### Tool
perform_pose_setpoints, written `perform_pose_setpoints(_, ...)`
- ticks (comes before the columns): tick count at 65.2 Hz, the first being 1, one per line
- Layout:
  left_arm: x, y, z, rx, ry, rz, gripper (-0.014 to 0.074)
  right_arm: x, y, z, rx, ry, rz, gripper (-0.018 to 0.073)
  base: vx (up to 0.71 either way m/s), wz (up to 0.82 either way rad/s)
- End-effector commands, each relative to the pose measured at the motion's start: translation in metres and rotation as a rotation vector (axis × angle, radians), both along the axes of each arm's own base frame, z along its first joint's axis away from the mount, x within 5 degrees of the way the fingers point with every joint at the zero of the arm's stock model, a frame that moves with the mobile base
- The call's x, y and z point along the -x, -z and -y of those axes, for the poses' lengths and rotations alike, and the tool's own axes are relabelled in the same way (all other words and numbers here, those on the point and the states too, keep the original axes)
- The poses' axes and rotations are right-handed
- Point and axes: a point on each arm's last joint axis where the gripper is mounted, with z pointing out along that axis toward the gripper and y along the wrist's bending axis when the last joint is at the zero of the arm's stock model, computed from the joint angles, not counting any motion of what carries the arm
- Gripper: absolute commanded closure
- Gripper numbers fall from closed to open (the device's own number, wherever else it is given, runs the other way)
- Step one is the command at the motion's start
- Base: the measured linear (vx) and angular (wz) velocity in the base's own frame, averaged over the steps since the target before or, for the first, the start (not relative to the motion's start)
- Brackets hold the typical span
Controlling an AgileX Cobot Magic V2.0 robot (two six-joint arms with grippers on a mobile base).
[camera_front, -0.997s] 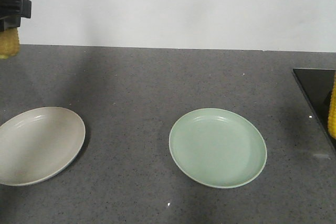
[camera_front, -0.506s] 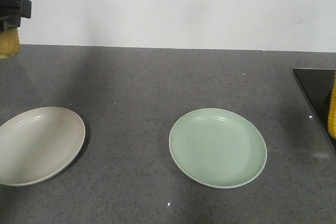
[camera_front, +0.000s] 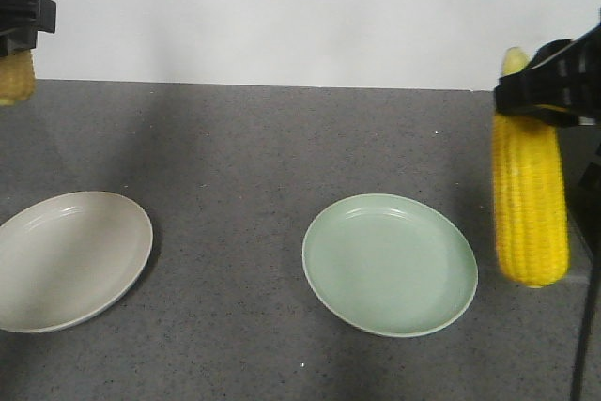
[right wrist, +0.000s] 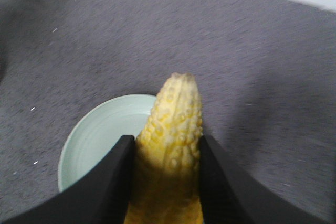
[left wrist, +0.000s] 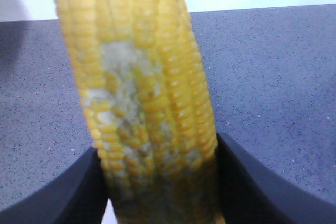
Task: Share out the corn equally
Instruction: 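Lower the right gripper's cob onto the pale green plate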
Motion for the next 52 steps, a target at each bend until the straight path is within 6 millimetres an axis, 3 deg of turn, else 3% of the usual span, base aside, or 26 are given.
perform_pose_setpoints(1, 0.006, -0.017, -0.003, 0.021, 0.006, 0.107, 0.0468, -0.018, -0.002, -0.009, -0.057, -0.052, 0.048, 0.0461, 0.0, 0.0)
perform_pose_setpoints(25, 0.006, -0.017, -0.003, 0.021, 0.006, 0.107, 0.0468, -0.08, 0.069, -0.03, -0.096, -0.084, -0.2, 0.0461, 0.0, 0.0)
perform_pose_setpoints(52, 0.006, -0.017, -0.003, 0.021, 0.006, 0.107, 0.0468, -0.103, 0.111, -0.037, -0.084, -0.083, -0.321, 0.0445, 0.0, 0.0)
